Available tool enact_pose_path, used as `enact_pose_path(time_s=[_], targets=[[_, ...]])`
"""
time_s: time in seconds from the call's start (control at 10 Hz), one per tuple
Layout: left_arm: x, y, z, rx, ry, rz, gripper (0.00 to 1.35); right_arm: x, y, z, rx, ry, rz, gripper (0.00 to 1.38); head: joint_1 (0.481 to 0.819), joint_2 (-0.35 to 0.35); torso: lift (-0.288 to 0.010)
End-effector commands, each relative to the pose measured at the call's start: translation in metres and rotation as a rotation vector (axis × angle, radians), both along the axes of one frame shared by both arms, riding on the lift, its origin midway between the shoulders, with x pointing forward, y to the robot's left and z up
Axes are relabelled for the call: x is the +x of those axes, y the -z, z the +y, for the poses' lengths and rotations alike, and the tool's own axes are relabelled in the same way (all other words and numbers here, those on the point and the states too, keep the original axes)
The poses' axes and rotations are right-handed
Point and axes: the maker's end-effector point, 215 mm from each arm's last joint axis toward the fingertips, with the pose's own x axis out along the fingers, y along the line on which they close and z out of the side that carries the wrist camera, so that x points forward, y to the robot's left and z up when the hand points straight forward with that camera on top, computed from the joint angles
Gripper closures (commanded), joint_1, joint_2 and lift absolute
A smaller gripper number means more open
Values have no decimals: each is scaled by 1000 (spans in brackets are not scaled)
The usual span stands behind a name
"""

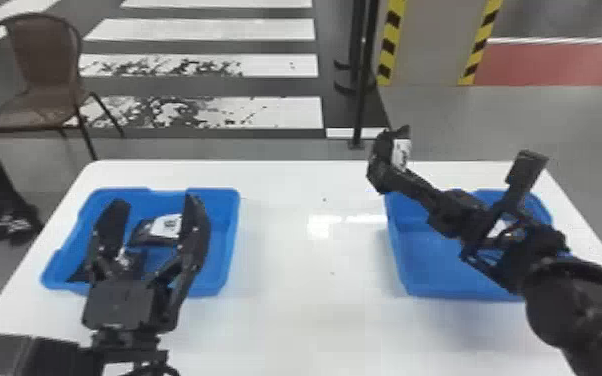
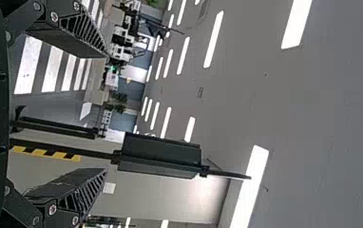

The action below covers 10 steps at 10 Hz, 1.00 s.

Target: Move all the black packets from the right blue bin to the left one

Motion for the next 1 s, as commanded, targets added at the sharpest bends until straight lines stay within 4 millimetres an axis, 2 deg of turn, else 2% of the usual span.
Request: enact_pose_path(time_s=[0.0,0.1,0.3,0.5,0.7,0.9], targets=[[8,6,-11,14,40,54,209,-23,-10,82,26,-189,-7,1093,695,76,-140],[9,6,-13,13,45,61,249,-41,-11,120,35,-278,-5,1093,695,129,-140],[16,6,-12,5,67,95,260,-67,-13,159,51,-370,2,1093,695,199,-140],[21,10,-17,16,102,129,272,-87,-10,182,70,-432,19,1093,695,254,-140],[24,19,-25,12,136,165,289,-107,-7,208,80,-493,39,1093,695,276,-140],[26,20,-30,4,170,173,312,-113,-2,216,72,-512,50,1093,695,301,-140]])
